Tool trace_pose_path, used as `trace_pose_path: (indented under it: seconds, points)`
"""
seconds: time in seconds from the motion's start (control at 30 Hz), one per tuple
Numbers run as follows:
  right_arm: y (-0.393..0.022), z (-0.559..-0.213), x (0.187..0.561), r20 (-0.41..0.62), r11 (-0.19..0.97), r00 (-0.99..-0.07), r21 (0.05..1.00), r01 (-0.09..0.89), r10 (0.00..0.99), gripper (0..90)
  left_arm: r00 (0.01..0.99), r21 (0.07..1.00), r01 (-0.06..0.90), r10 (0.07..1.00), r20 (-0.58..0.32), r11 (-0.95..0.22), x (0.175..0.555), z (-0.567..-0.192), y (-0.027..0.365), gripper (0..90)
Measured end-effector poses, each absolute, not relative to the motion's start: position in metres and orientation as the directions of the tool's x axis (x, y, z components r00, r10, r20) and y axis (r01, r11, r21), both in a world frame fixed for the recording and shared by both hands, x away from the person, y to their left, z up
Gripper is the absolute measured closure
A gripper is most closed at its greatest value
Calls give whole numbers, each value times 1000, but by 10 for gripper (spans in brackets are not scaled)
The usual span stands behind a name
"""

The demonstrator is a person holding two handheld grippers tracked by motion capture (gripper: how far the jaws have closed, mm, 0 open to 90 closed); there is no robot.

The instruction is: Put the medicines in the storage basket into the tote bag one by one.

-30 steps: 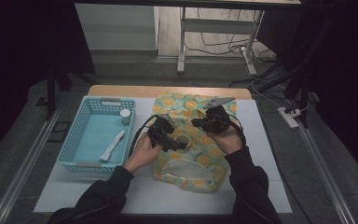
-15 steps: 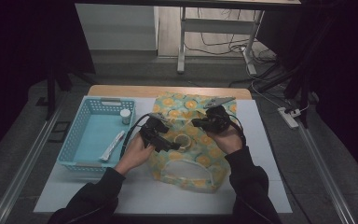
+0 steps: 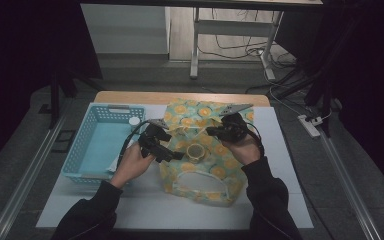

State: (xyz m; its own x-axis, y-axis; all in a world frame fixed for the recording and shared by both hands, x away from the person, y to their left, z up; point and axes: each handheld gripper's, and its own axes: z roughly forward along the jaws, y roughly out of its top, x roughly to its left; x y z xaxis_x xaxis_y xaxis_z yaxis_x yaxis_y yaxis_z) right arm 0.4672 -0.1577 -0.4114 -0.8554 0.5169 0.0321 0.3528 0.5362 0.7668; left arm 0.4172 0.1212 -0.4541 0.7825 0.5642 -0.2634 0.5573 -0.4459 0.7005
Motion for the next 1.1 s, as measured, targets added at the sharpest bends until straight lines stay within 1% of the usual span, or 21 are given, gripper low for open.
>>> trace_pose_path:
  seconds: [0.17,0.37,0.8,0.87,1.1]
  points:
    - [-158,-411,467,31,535,-854,768,353,519,900,770,703,563,584,-257,-433,415,-451,136,0]
    - [-158,-411,467,29,534,-854,769,351,519,900,765,711,553,603,-226,-434,413,-450,153,0]
    - [-158,-411,467,29,535,-854,768,351,519,900,671,718,600,712,-210,-353,406,-444,207,4]
    - [-158,-411,467,29,535,-855,769,350,518,900,654,715,605,731,-196,-349,405,-444,215,5]
    - [-157,-411,467,24,537,-857,770,345,515,900,595,692,646,781,-190,-323,405,-449,240,1]
